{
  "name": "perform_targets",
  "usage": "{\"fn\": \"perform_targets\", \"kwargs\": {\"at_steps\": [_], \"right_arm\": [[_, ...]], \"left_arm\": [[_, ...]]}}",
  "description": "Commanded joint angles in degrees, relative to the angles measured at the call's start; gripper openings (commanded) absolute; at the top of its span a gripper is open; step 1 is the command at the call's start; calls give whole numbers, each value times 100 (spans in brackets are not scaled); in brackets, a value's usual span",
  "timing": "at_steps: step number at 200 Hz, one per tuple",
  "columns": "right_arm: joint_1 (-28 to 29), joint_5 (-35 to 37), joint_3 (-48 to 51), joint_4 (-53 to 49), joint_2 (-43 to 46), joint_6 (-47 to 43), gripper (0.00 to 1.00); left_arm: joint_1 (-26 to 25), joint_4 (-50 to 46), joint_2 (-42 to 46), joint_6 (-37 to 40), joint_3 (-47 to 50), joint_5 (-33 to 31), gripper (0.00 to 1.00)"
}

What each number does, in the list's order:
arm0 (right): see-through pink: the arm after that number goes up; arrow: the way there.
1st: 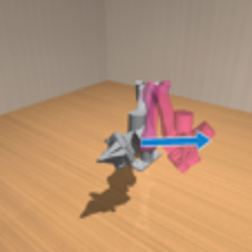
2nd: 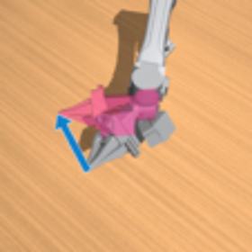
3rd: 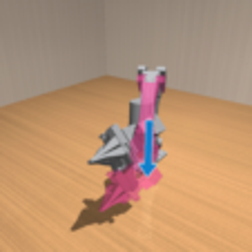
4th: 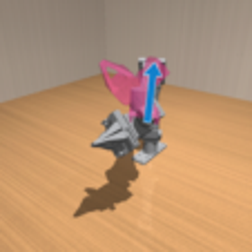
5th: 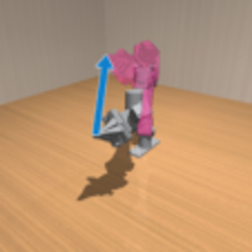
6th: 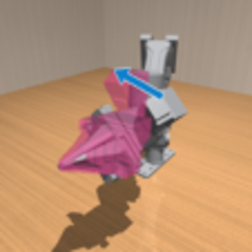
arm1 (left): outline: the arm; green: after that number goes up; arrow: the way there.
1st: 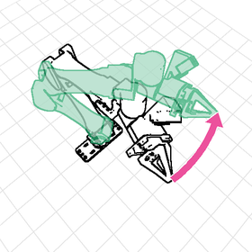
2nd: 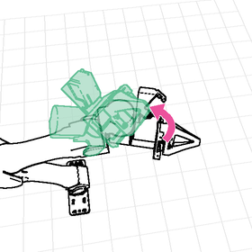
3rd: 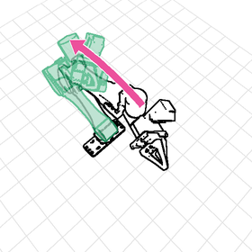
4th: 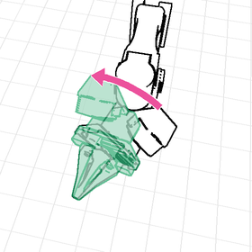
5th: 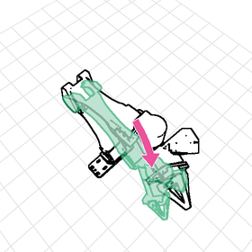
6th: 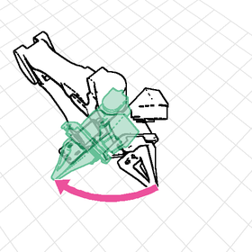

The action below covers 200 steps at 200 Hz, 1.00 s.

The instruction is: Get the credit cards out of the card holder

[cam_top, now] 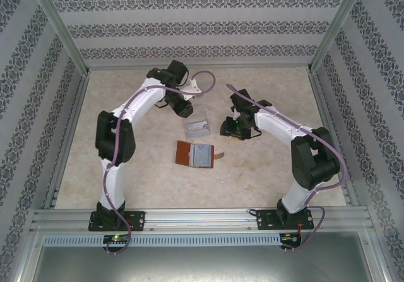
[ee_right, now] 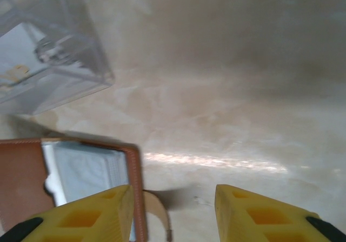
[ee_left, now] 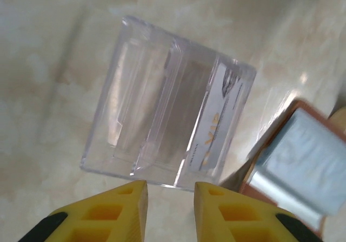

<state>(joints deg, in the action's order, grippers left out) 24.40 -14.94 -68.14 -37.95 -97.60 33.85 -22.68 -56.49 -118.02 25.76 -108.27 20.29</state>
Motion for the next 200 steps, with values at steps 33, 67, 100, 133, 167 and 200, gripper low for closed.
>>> {"fn": "perform_targets", "kwargs": {"at_steps": [33, 67, 100, 133, 167, 200], "right_arm": [[545, -905, -112, 388, -298, 287, 43], [675, -1178, 45, 570, -427, 474, 41], [715, -1300, 183, 570, -605, 533, 38], [701, -1116, 368, 431, -653, 527, 34], [682, -814, 471, 220, -681, 433, 31], [636, -665, 586, 227, -698, 413, 27]], "left_arm": [[109, 2818, 1477, -3187, 2253, 1001, 29], [97, 3800, 1865, -4763, 3273, 1352, 29], [42, 3878, 1880, -5922, 3665, 1497, 29], [-227, 3826, 1863, -6351, 3970, 1553, 32], [-528, 3579, 1853, -6700, 4090, 1465, 30], [-666, 3181, 1569, -7219, 3989, 1770, 24]]}}
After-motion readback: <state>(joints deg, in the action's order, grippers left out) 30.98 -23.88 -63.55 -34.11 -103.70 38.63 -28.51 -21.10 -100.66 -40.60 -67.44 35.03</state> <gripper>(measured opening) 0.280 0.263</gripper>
